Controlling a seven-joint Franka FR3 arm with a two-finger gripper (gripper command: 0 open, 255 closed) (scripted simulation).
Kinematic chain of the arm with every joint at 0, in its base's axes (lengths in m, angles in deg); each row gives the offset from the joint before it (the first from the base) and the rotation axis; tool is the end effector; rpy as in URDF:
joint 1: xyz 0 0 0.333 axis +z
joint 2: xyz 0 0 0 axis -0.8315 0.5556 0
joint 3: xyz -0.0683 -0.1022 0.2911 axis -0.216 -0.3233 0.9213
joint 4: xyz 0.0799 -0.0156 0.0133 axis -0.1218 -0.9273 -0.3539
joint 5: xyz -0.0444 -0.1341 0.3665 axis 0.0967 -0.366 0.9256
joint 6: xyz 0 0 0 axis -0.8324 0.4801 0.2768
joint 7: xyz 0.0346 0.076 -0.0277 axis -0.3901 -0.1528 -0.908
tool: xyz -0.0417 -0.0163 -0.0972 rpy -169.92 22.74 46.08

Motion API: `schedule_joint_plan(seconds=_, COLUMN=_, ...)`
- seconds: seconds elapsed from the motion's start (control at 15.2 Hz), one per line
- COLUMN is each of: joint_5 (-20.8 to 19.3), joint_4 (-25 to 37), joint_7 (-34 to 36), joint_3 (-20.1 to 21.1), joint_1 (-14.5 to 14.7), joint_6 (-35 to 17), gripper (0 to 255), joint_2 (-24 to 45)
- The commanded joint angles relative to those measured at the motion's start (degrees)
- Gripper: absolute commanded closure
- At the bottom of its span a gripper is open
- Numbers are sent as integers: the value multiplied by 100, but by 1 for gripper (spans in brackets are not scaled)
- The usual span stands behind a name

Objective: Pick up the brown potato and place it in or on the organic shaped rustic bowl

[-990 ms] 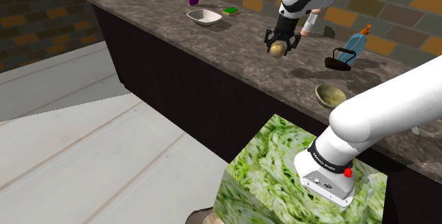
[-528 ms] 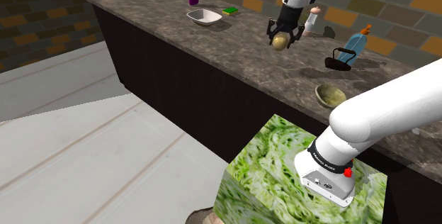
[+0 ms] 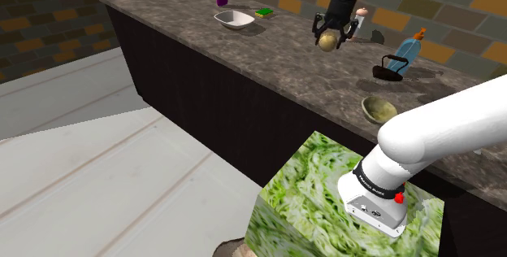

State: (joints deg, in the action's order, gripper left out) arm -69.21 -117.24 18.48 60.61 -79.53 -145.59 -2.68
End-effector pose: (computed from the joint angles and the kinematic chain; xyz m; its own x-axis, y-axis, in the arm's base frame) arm 0.3637 -0.2055 0.4949 0.4535 -0.8901 0.0448 -0.8912 -0.4525 0.0312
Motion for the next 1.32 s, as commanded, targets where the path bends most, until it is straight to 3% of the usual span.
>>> schedule_joint_plan(seconds=0.0, joint_5=-64, joint_4=-305, joint_7=-101, joint_3=-71, joint_1=-68, joint_6=95, gripper=255, joint_2=-409)
schedule_joint_plan(seconds=0.53, joint_5=-423, joint_4=-1513, joint_7=-565, joint_3=-386, joint_1=-447, joint_6=726, gripper=255, joint_2=-2287)
schedule_joint_plan(seconds=1.06, joint_5=-957, joint_4=-2277, joint_7=-1287, joint_3=-839, joint_1=-1062, joint_6=1829, gripper=255, joint_2=-4215)
schedule_joint_plan(seconds=1.25, joint_5=-1050, joint_4=-2486, joint_7=-1357, joint_3=-923, joint_1=-1150, joint_6=1812, gripper=255, joint_2=-4412)
